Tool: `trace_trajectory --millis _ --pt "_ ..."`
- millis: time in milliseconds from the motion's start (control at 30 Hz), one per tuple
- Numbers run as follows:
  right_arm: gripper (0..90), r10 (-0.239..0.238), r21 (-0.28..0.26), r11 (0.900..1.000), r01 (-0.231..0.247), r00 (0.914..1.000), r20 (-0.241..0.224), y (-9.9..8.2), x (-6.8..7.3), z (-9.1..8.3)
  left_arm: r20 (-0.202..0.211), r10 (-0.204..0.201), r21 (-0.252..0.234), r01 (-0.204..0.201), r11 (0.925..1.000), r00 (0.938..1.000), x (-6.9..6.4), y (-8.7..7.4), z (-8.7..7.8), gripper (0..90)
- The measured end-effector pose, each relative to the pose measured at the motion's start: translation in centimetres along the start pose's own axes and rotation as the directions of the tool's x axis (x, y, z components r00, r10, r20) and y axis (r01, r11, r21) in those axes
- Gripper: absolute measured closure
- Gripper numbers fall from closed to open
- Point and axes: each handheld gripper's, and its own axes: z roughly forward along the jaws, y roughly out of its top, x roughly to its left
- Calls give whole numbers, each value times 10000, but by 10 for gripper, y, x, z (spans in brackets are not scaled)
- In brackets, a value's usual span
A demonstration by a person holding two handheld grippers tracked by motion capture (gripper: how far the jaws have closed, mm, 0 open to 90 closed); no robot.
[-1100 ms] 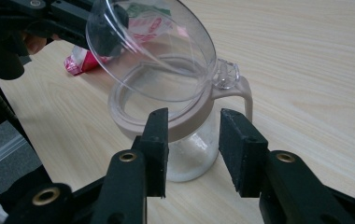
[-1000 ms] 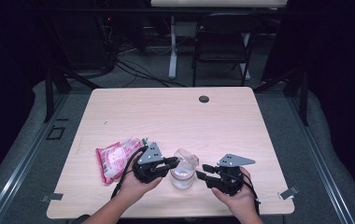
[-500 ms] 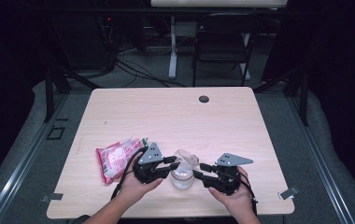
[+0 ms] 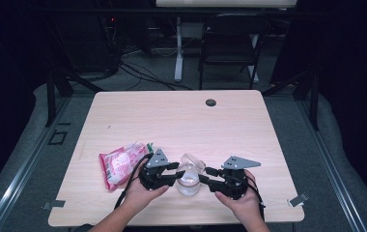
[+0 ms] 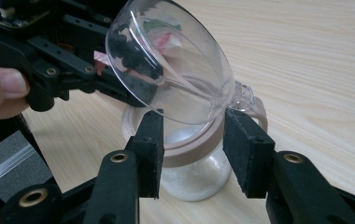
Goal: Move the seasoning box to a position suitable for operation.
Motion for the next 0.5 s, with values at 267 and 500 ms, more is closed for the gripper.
trace_trajectory --millis 267,500 --pt "591 136 -518 9986 -122 9996 260 7 -3 -2 -49 -59 -27 59 10000 10000 1 -2 1 633" --pt "651 429 -669 9969 -403 9983 382 11 -11 -3 -46 -67 -154 66 9999 10000 1 -3 2 635"
